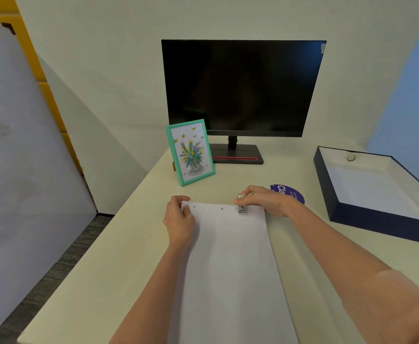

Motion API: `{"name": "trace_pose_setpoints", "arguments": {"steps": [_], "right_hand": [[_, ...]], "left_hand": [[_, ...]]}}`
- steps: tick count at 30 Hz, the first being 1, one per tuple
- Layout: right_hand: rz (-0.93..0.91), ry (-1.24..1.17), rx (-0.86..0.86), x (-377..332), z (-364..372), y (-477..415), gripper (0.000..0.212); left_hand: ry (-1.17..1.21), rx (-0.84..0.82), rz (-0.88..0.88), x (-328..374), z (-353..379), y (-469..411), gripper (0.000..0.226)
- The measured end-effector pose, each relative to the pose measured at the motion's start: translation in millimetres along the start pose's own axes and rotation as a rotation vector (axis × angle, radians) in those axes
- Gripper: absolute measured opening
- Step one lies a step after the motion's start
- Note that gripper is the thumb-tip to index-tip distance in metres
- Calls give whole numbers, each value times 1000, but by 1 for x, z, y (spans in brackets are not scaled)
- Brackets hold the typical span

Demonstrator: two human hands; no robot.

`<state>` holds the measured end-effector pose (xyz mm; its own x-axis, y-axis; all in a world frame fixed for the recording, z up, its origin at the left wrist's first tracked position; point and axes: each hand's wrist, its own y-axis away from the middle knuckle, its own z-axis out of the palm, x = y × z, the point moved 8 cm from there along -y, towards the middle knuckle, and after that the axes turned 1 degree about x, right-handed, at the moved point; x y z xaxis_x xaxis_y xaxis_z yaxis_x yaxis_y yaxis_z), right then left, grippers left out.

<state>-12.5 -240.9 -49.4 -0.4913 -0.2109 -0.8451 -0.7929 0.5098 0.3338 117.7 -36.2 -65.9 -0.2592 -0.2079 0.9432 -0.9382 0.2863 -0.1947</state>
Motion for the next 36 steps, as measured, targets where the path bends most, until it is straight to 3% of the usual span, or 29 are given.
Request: {"name": "trace_pose_setpoints", "arguments": {"steps": [25,32,36], "right_hand": [[42,-9,-28,6,-15,19,37],[-52,28,111,3,-21,13,26],[-65,46,105,0,-20,13,23]], "left_hand": [[-13,0,13,5,-2,2,27],[-27,-11,16,5,-1,2,27],[-25,-15,11,4,-1,1,28]]}}
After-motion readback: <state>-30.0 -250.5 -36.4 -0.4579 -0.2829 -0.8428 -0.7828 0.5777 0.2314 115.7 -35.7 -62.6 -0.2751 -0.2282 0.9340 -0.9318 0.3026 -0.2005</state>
